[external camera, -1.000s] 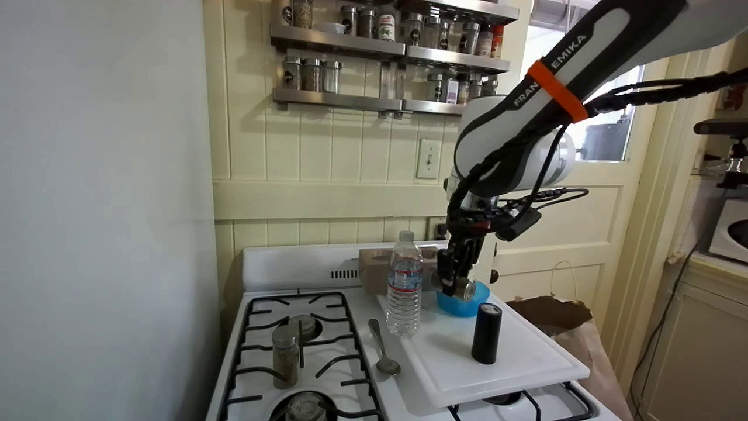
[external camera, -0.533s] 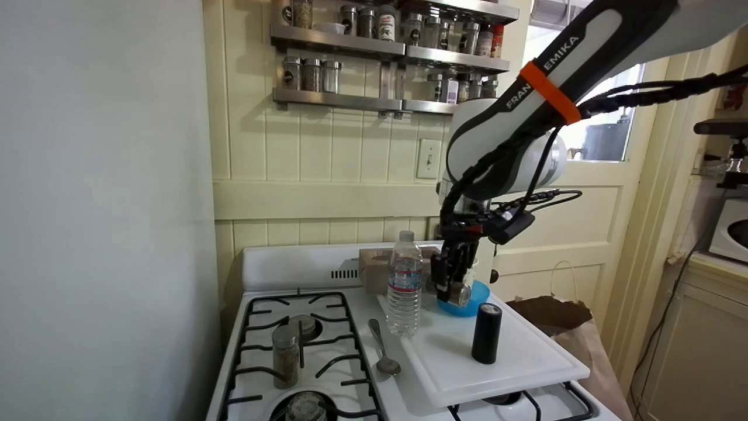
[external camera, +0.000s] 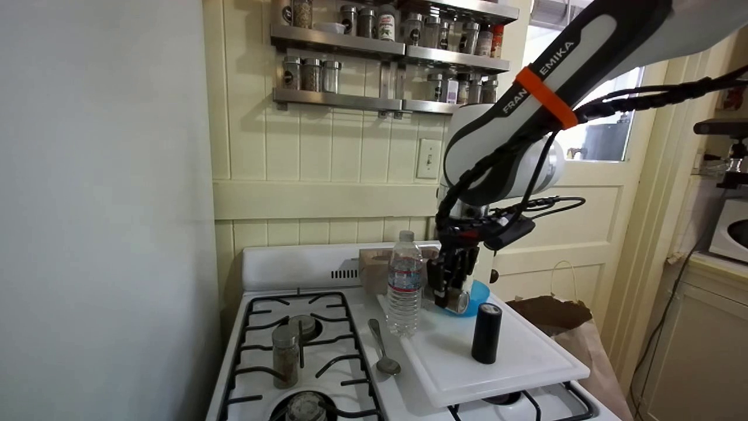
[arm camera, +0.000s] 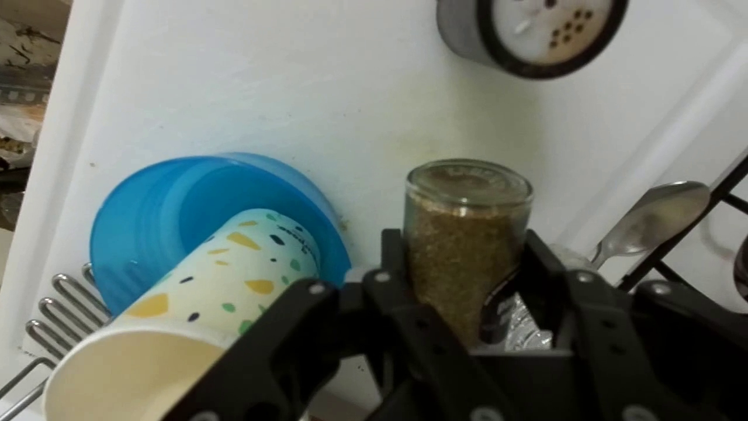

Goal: Pick up one bottle from the shelf and put it on the stove

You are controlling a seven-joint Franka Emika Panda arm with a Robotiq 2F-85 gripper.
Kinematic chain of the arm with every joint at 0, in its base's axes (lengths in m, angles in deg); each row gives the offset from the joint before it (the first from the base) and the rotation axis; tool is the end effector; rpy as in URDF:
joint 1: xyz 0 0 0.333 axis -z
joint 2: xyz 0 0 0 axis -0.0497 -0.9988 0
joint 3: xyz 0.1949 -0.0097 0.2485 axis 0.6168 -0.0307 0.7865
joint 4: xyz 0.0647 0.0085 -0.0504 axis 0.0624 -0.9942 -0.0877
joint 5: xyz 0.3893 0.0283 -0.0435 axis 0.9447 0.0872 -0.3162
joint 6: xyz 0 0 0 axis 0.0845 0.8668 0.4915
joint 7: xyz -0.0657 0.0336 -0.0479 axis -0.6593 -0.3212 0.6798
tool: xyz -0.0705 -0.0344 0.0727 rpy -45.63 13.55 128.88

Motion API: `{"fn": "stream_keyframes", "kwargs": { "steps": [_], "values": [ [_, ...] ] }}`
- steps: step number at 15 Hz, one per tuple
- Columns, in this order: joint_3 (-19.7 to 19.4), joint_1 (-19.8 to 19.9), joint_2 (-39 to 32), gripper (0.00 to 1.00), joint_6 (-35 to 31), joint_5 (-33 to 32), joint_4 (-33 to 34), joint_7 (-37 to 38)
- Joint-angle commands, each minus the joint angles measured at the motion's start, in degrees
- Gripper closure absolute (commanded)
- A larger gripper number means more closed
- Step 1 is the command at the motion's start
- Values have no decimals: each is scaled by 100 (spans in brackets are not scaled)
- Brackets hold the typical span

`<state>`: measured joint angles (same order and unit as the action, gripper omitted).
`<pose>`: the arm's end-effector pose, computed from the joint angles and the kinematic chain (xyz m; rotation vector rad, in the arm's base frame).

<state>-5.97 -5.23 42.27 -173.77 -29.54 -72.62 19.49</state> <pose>0.4678 0.0379 0.3181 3.0584 0.4634 0.1210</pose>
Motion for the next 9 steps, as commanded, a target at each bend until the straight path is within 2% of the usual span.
{"fn": "stream_keyframes", "kwargs": {
  "steps": [1, 9],
  "values": [
    [42, -49, -31, 75, -258, 128, -165, 283],
    [22, 18, -389, 75, -908, -57, -285, 774]
  ]
}}
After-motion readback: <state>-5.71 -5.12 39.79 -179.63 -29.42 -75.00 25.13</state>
